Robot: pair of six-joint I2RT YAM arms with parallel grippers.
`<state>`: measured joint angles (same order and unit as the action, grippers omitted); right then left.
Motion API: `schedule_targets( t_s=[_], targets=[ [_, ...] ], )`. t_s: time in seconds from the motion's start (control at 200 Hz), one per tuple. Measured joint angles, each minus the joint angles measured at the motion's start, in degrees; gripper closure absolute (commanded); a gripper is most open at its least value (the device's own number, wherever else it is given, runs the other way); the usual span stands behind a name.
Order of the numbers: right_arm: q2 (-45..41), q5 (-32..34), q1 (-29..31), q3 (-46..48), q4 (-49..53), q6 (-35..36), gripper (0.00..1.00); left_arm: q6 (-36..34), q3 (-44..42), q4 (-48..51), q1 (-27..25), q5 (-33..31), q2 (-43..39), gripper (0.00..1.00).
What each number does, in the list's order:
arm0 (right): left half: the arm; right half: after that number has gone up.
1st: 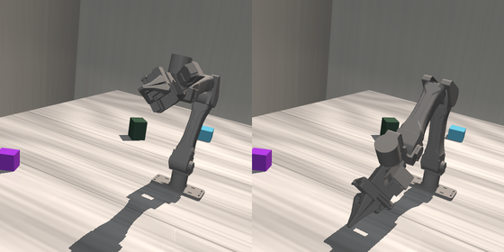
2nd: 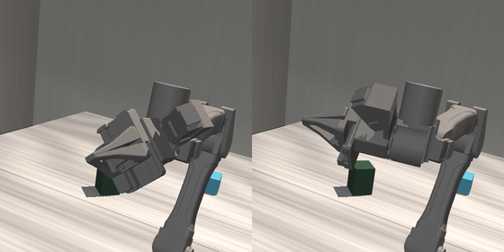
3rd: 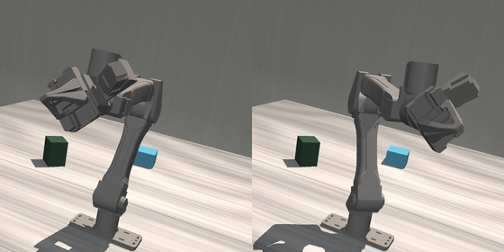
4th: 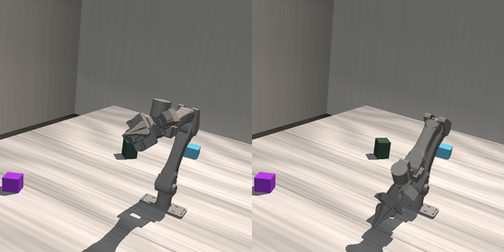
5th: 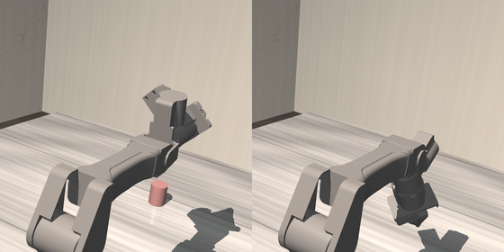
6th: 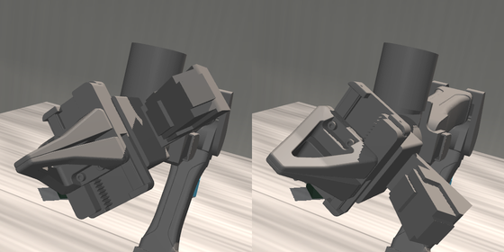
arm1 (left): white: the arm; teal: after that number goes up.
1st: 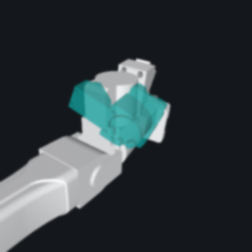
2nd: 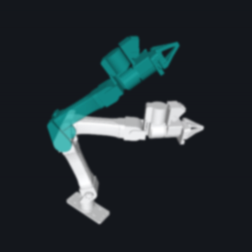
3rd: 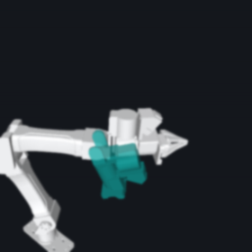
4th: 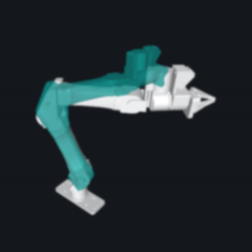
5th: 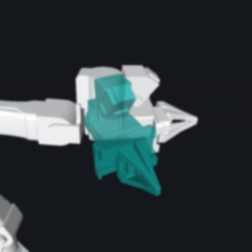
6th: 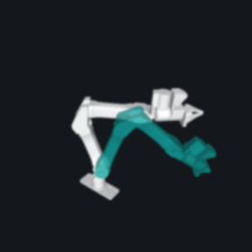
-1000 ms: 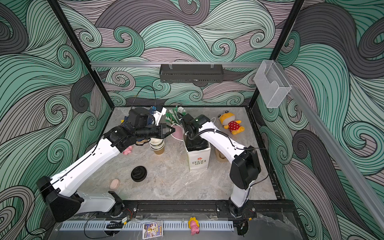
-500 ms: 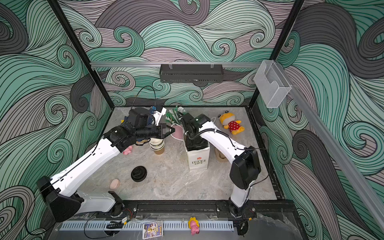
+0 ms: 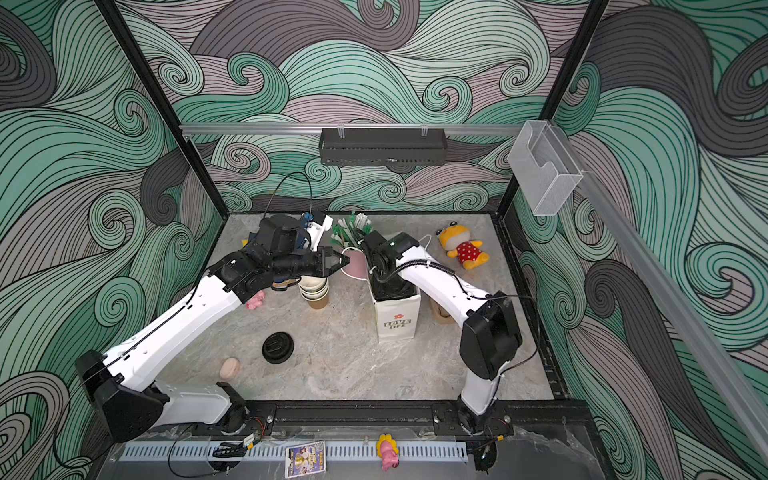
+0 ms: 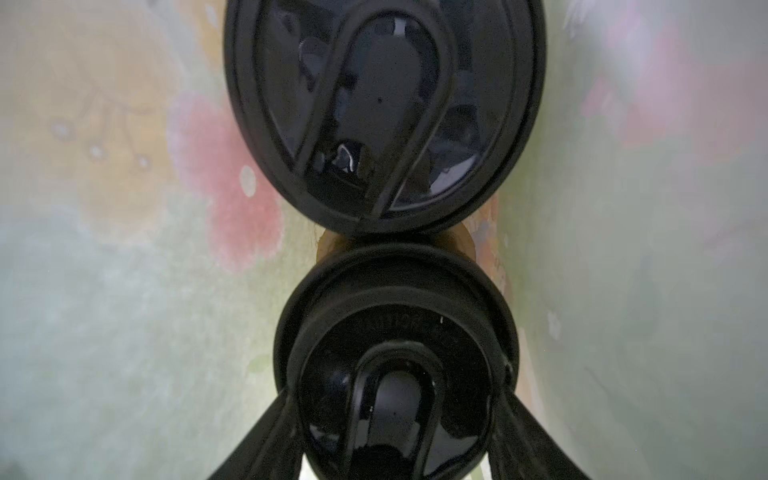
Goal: Pack the takeout coffee
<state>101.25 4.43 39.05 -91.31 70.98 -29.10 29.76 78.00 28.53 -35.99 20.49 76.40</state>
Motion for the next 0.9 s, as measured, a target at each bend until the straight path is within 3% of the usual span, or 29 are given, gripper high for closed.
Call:
schedule_targets(
  t_s=[0.9],
  targets=[
    [0.0,0.1,0.3,-0.3,-0.2,1.3,0.47,-0.7,0.2,0.2,0.6,0.0,0.0,1.0]
  ],
)
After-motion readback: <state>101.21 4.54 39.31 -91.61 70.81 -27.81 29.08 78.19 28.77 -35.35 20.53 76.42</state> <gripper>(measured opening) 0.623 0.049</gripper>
